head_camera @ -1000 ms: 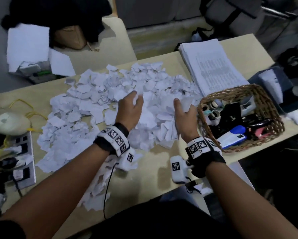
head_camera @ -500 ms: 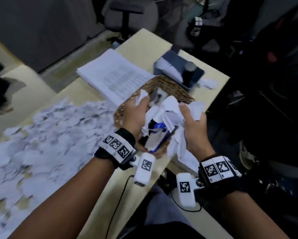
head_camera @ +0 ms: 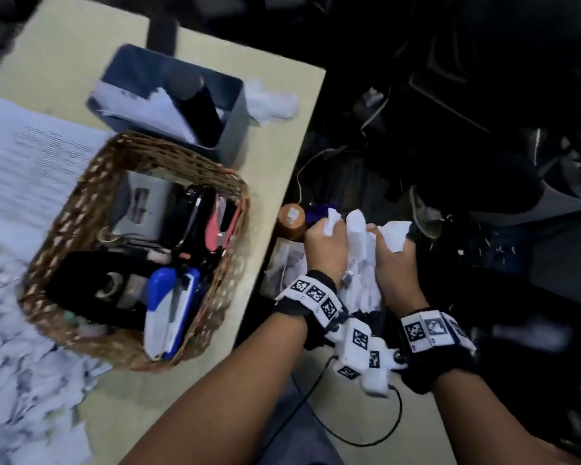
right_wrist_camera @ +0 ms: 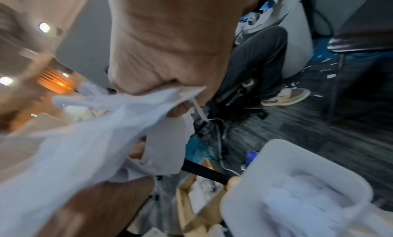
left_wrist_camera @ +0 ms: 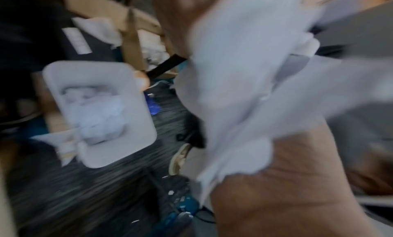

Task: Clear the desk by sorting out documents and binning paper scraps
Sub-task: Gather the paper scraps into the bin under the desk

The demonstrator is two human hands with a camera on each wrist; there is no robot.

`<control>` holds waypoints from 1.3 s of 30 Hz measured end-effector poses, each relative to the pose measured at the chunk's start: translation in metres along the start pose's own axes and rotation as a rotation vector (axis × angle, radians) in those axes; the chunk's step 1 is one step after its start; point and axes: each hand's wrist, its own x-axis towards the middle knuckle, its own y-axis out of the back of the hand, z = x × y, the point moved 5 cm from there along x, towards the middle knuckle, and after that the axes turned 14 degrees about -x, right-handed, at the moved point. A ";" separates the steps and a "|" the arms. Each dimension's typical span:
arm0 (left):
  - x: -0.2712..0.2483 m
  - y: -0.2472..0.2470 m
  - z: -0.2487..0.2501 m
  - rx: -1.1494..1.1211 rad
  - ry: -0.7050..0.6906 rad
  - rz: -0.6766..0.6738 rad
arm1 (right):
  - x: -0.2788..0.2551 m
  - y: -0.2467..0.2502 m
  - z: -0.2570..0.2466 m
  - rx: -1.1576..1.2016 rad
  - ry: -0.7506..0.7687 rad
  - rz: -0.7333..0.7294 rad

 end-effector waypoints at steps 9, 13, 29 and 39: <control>0.116 0.040 -0.197 0.488 0.476 0.020 | 0.104 -0.080 0.203 -0.371 -0.222 -0.275; 0.146 0.060 -0.246 0.609 0.598 -0.038 | 0.141 -0.099 0.265 -0.510 -0.316 -0.325; 0.117 0.051 -0.179 0.304 0.674 0.088 | 0.136 -0.085 0.225 -0.662 -0.407 -0.524; -0.008 0.030 -0.021 0.362 0.469 -0.330 | 0.044 -0.041 0.036 -0.695 0.018 -0.360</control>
